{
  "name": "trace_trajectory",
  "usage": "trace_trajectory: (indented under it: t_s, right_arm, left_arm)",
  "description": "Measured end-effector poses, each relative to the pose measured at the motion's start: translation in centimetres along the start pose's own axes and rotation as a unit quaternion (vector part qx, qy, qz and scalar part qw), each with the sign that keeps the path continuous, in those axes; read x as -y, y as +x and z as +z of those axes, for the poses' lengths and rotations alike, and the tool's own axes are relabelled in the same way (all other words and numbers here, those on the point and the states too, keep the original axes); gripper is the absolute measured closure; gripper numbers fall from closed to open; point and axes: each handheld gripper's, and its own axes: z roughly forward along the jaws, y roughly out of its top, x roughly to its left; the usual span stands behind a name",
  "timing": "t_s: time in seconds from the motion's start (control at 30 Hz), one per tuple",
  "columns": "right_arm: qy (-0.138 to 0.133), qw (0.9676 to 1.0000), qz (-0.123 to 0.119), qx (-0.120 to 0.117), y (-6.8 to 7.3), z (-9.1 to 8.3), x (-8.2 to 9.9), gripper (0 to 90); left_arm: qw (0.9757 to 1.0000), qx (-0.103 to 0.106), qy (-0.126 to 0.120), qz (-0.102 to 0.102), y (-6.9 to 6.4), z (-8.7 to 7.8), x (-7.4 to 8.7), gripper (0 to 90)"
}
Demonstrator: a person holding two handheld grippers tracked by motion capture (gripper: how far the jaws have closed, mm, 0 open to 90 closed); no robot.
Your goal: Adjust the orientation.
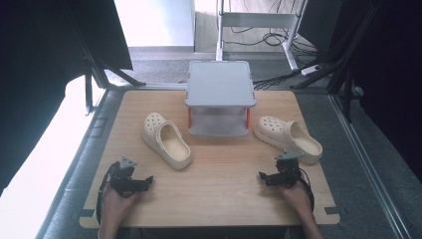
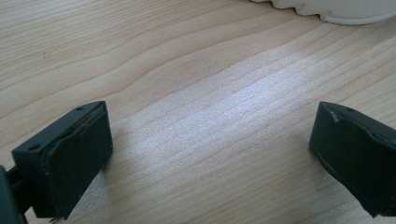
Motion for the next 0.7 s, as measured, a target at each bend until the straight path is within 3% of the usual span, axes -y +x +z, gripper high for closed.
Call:
trace_trajectory:
  t_s: [0.7]
  right_arm:
    - [0.004, 1.0, -0.001, -0.002, 0.07, 0.05, -0.09, 0.0]
  left_arm:
    - [1.0, 0.002, 0.0, 0.001, 0.02, 0.04, -0.06, 0.0]
